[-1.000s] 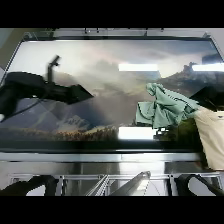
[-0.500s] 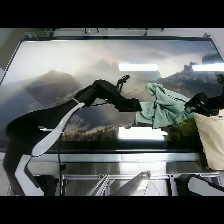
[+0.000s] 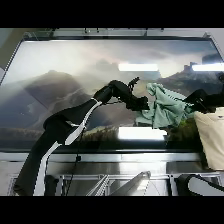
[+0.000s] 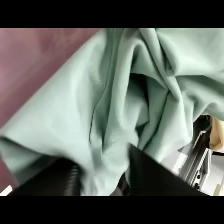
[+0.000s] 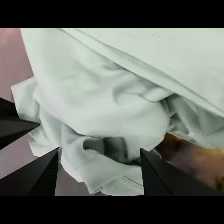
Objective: Fold the shirts.
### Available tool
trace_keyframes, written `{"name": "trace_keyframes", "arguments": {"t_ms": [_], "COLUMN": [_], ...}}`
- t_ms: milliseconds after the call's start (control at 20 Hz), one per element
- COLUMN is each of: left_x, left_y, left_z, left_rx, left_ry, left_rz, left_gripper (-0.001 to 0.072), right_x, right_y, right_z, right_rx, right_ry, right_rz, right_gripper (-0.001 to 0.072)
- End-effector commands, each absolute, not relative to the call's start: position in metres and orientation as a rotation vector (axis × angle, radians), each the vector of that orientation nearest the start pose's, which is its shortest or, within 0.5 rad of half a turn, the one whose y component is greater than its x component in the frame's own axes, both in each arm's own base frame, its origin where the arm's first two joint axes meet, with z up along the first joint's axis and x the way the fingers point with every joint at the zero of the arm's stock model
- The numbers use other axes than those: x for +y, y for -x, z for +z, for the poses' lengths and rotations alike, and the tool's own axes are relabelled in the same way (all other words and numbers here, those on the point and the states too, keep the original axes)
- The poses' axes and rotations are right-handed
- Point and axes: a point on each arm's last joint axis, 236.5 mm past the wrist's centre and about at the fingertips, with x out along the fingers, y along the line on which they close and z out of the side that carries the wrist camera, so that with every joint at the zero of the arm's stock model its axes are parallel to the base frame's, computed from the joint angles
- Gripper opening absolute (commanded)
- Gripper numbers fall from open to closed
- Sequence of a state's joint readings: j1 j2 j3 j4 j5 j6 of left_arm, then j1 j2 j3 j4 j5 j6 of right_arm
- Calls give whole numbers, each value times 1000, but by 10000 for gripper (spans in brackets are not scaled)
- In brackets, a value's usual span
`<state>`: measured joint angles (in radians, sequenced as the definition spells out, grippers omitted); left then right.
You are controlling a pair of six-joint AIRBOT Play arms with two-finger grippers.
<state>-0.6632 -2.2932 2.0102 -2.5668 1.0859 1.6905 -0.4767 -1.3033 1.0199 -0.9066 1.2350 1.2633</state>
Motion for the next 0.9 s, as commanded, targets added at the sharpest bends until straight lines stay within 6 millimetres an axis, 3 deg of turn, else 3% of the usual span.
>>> {"name": "trace_keyframes", "arguments": {"t_ms": [0, 100, 250, 300, 400, 450, 550, 650, 750, 850], "left_x": [-506, -498, -490, -486, -476, -469, -446, -413, -366, -310], "left_y": [-356, -357, -359, -361, -365, -369, -387, -410, -427, -430], "left_z": [-114, -119, -117, -116, -113, -105, -66, -2, 76, 161], "left_rx": [1535, 1560, 1580, 1583, 1600, 1600, 1542, 1427, 1292, 1135], "left_ry": [477, 484, 488, 492, 498, 501, 493, 473, 454, 428], "left_rz": [-995, -981, -983, -980, -981, -987, -1028, -1080, -1103, -1092], "left_gripper": [19, 19, 19, 20, 19, 19, 19, 19, 19, 19], "right_x": [-29, -24, -1, 8, 27, 37, 56, 54, 44, 17], "right_y": [-364, -361, -351, -350, -352, -356, -370, -390, -410, -414], "right_z": [-2, -9, -37, -47, -54, -46, -6, 57, 148, 257], "right_rx": [1213, 1240, 1321, 1342, 1357, 1334, 1224, 1045, 774, 441], "right_ry": [-708, -719, -720, -693, -670, -689, -733, -727, -704, -663], "right_rz": [163, 172, 208, 238, 308, 350, 468, 535, 583, 556], "right_gripper": [555, 555, 534, 412, 50, 21, 20, 20, 20, 20]}}
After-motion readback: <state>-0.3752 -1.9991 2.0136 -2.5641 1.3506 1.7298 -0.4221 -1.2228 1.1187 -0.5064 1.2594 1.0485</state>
